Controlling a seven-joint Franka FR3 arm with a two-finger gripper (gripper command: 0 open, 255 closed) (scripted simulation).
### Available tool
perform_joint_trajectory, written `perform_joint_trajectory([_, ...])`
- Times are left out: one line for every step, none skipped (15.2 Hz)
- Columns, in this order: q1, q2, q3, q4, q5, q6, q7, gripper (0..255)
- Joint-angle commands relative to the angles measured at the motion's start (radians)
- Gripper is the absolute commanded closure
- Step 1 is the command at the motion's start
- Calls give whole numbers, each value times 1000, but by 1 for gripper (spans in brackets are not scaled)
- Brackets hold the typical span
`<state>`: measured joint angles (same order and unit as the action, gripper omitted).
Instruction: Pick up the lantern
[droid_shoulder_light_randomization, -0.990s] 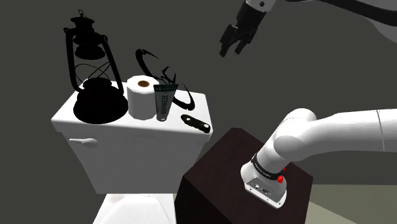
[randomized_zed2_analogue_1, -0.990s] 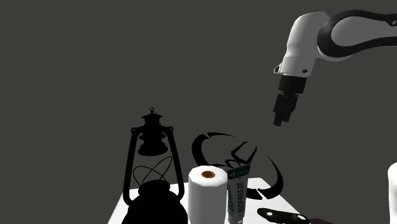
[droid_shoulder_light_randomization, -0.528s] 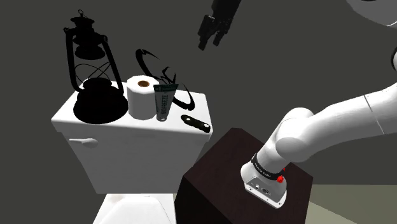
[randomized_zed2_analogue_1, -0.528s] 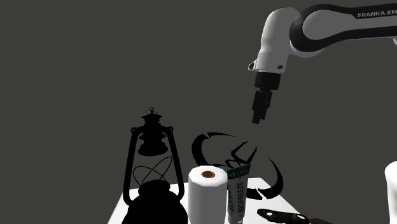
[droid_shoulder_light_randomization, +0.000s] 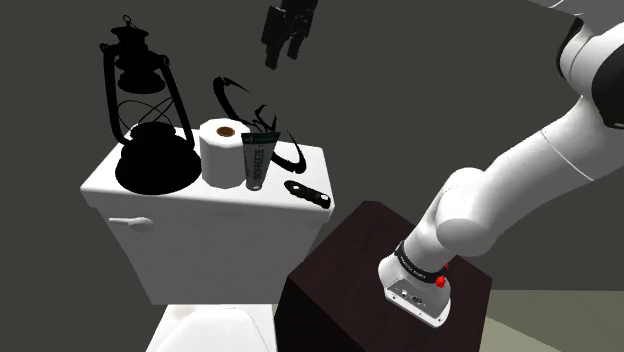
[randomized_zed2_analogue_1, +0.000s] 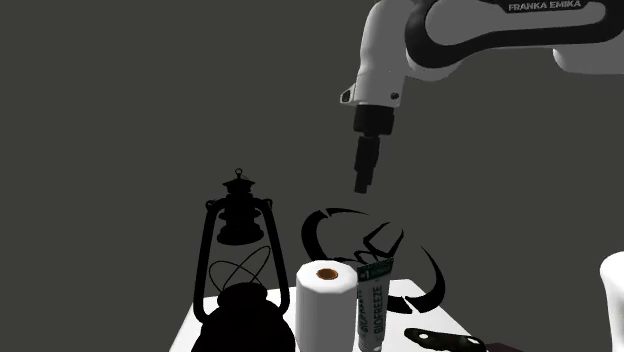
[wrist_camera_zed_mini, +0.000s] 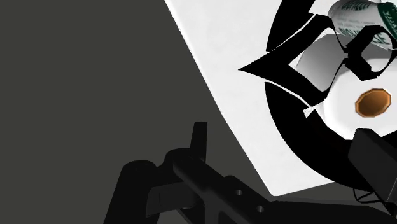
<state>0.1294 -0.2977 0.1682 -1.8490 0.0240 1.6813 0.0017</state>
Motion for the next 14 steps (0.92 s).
perform_joint_trajectory([16,69,18,84,-4,-24,-25,0])
perform_joint_trajectory([25,103,29,124,-7,-34,-34,0])
perform_joint_trajectory([34,138,40,165,-11,-45,-43,0])
perform_joint_trajectory([43,172,52,207,-16,-57,-51,0])
perform_joint_trajectory([53,207,64,250,-21,-70,-59,0])
perform_joint_trajectory([63,243,76,294,-28,-83,-67,0])
perform_joint_trajectory([74,279,88,339,-35,-98,-74,0])
perform_joint_trajectory([86,316,100,387,-44,-114,-81,0])
perform_joint_trajectory([98,353,112,435,-53,-131,-87,0])
perform_joint_trajectory([112,392,125,486,-64,-150,-93,0])
perform_joint_trajectory([127,431,137,540,-76,-170,-99,0])
perform_joint_trajectory([144,472,149,596,-89,-192,-106,0])
perform_joint_trajectory([163,515,160,656,-103,-216,-112,0])
perform_joint_trajectory([184,560,171,720,-119,-242,-118,0])
